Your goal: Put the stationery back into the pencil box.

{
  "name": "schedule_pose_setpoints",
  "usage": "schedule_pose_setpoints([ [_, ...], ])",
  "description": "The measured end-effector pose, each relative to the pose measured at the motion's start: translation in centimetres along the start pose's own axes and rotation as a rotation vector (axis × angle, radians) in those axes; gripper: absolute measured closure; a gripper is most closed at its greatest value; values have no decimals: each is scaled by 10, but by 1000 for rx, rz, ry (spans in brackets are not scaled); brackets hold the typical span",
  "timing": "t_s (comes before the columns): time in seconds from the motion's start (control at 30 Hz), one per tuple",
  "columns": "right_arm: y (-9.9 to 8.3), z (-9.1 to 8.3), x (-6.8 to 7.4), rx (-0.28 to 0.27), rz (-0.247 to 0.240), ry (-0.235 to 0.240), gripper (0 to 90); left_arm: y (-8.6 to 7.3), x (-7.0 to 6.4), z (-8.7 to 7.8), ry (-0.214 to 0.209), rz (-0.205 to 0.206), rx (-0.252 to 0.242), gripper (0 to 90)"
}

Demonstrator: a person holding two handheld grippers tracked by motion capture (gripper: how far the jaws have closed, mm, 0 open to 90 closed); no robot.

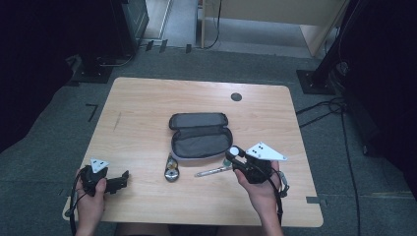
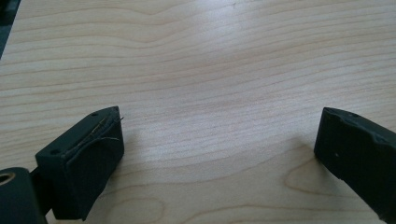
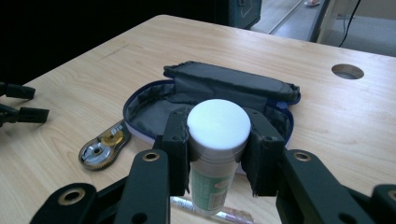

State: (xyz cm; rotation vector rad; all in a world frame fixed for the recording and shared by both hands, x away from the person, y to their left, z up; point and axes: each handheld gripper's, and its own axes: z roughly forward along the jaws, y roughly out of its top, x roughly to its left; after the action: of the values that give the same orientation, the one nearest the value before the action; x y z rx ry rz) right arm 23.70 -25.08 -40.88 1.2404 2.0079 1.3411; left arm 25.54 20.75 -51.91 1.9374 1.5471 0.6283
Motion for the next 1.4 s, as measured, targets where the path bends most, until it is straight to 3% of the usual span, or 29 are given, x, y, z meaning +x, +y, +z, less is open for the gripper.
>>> schedule_pose_setpoints([
  [0.5,18,31,-10,-6,3,-24,651,0,0,0,-3,5,1,17],
  [0.97,17,71,-23,-7,48,-74,651,0,0,0,-4,7,2,17],
  [1.4,9,99,-27,10,53,-122,651,0,0,0,-6,7,-1,17],
])
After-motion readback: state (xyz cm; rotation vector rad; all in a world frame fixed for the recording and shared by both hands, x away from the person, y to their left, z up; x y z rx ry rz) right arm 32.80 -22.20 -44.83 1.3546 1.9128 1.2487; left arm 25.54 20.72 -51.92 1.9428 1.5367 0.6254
